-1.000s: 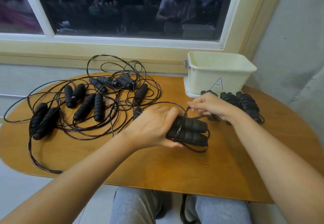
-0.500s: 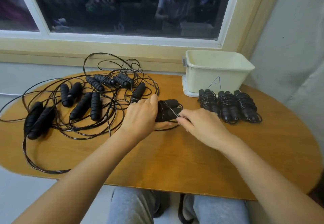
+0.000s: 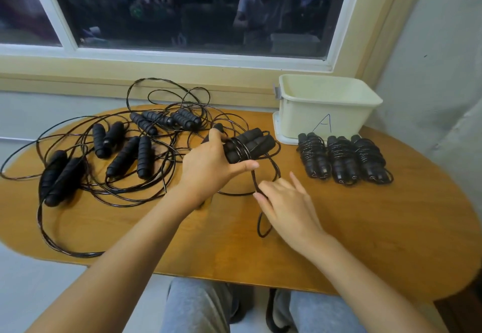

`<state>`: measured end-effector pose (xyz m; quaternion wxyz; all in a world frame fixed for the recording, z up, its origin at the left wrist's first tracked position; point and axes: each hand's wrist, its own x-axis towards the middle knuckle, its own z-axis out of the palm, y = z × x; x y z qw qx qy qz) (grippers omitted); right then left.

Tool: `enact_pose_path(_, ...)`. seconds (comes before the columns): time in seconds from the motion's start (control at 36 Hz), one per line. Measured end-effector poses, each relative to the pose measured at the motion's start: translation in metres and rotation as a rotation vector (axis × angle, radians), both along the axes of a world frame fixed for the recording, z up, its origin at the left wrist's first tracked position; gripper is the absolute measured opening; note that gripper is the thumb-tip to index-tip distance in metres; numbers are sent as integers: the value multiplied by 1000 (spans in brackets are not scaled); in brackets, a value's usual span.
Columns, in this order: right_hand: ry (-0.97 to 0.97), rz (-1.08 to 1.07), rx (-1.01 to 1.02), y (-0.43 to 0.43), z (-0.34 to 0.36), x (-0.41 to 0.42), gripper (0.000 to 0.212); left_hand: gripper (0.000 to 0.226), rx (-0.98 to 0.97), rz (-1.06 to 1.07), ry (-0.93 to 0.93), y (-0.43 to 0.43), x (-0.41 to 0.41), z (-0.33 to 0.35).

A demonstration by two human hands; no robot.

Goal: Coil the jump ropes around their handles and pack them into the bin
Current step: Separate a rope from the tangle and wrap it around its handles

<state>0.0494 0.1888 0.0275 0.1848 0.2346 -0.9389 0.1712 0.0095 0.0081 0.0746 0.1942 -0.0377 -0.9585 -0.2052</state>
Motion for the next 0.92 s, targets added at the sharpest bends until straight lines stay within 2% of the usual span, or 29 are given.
enact_pose_path(0.06, 117, -19, -6, -8, -6, -2, 19, 104, 63, -17, -24, 5, 0, 1)
enact_pose_path(0.14, 174, -16, -20, -15, -8, -7, 20, 90, 98, -9, -12, 9, 0, 5)
enact_pose_path(0.19, 130, 32, -34, -12, -6, -11, 23, 81, 82, 5, 21, 8, -1, 7)
enact_pose_path(0.31, -163, 156, 19, 9, -4, -21, 35, 76, 44, -1, 23, 3, -5, 11)
enact_pose_path(0.33, -182, 166, 21, 15, -6, -23, 38, 75, 39, 0, 21, 2, -6, 12)
enact_pose_path(0.47, -150, 127, -87, 33, -11, -30, 34, 75, 18, 5, 13, -1, -9, 10)
enact_pose_path(0.61, -265, 69, -198, 44, -9, -33, 27, 73, -4, 20, 38, -3, -12, 8)
enact_pose_path(0.81, -428, 175, -439, 47, -1, -27, 15, 74, 16, 37, 37, -4, -13, 8)
enact_pose_path(0.86, -407, 175, -467, 47, -1, -26, 7, 75, 25, 43, 29, -5, -13, 8)
enact_pose_path(0.92, -330, 159, -489, 50, -4, -27, 17, 75, 17, 45, 21, -5, -12, 7)
